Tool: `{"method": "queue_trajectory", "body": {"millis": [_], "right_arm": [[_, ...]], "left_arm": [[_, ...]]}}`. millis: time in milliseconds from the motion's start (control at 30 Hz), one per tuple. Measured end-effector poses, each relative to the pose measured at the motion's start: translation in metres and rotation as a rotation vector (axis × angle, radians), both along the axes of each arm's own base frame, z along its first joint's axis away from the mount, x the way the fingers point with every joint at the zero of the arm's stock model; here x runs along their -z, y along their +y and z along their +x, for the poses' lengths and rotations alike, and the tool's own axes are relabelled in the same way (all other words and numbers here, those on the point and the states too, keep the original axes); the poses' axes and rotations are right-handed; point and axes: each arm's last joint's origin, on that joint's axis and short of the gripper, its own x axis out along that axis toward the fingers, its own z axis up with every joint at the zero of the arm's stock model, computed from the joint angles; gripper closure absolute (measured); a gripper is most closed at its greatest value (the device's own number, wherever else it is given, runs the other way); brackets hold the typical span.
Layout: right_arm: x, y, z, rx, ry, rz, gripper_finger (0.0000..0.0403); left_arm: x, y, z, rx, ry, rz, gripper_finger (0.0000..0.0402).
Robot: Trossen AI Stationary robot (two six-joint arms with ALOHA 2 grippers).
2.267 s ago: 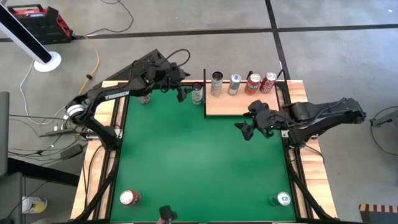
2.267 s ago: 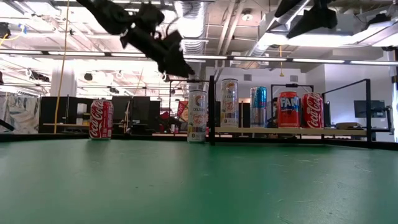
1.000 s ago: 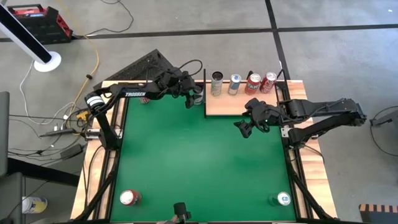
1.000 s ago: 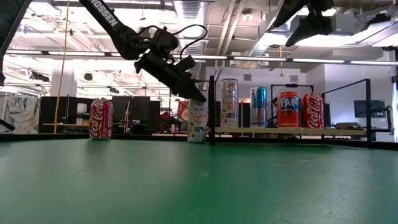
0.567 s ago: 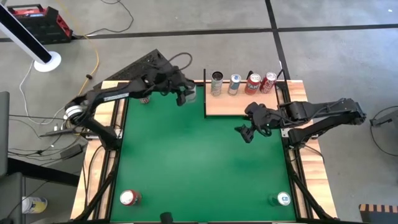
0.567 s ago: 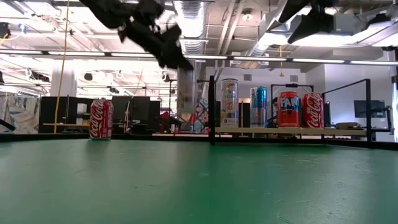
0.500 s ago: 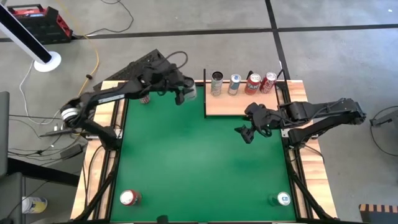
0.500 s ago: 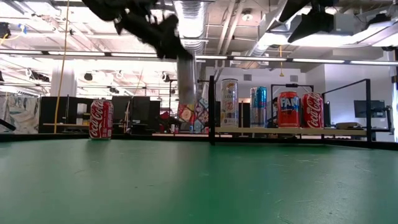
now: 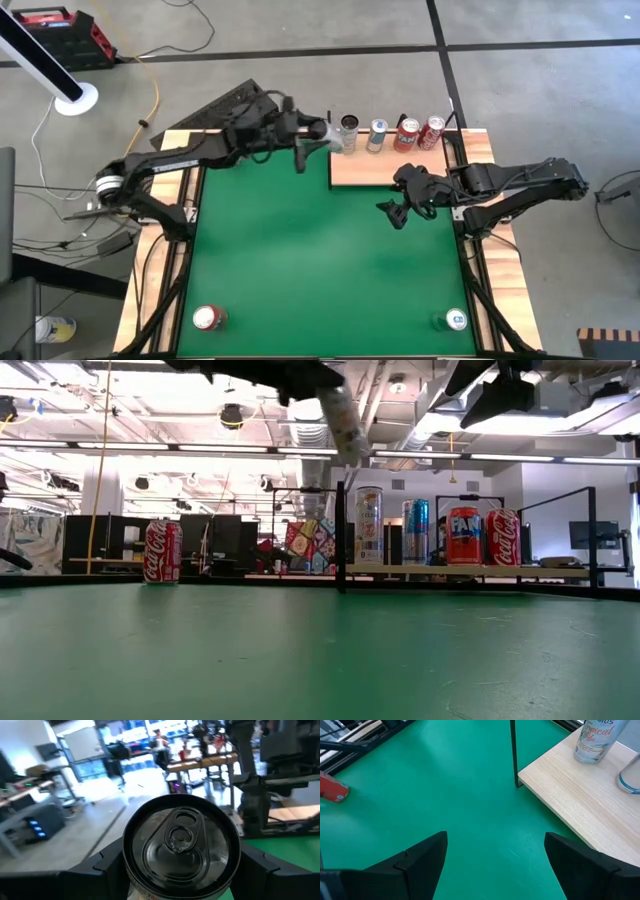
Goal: Place canned beverage on shelf
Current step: Put the white yellow soda can on the shelf aligned with the other white yellow soda can
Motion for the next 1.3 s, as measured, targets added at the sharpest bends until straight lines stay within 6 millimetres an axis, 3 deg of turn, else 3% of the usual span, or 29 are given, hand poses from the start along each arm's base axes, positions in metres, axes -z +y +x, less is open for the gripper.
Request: {"method": "queue_trajectory", "body": {"millis": [233,633,967,1300], "right_arm": [[-0.001,0.0,0.001,0.005,-0.013,0.008,0.0046],[-0.001,0.001,0.001,0.0,-0.013,0.007,0.0046],[-0.001,0.001,0.001,-0.003,-0.01,0.003,0.0046],[-0.001,-0.007,0.001,0.032,-0.009,0.001,0.0046]], "left_arm": [[-0.002,0.013,0.049,0.111,0.114,-0.042,0.0169],[0.069,0.031,0.095,0.142,0.282,-0.118,0.0169],[0.097,0.039,0.105,0.095,0.349,-0.114,0.0169],[0.087,0.054,0.099,0.02,0.386,-0.147,0.0169]]}}
